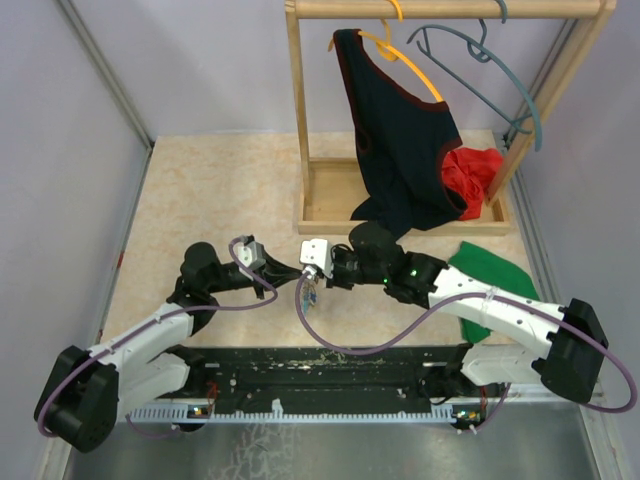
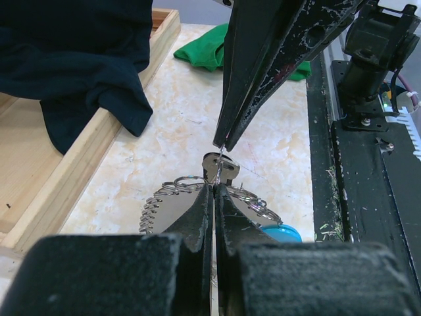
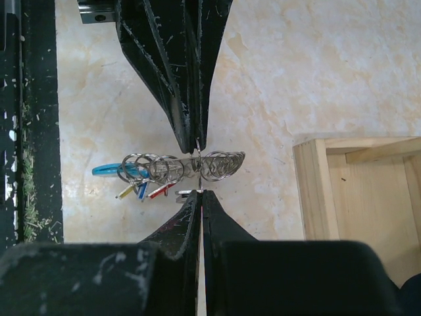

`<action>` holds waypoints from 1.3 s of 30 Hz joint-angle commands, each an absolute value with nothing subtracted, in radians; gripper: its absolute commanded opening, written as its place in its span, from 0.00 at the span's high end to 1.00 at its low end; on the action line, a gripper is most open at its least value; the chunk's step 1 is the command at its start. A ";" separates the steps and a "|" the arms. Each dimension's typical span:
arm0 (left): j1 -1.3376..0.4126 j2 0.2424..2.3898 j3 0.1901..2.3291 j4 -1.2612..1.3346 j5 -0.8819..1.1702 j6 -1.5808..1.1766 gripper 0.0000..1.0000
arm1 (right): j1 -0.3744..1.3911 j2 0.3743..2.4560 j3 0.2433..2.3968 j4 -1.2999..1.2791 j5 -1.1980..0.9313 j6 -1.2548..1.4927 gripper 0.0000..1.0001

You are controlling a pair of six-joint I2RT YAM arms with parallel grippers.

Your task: Put the keys on the keyring

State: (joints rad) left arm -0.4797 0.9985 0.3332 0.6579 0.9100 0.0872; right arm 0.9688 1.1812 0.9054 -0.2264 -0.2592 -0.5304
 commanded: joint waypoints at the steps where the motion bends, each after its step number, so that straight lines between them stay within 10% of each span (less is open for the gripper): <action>1: -0.476 0.982 0.357 0.684 0.919 0.094 0.99 | 0.986 1.174 0.964 -0.208 -0.283 -0.520 1.00; 39: -0.476 0.997 0.363 0.687 0.941 0.094 0.99 | 0.986 1.183 0.972 -0.196 -0.287 -0.508 1.00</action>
State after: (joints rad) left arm -0.4797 0.9985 0.3332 0.6575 0.9199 0.0872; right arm 0.9688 1.1881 0.9058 -0.2325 -0.2764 -0.5198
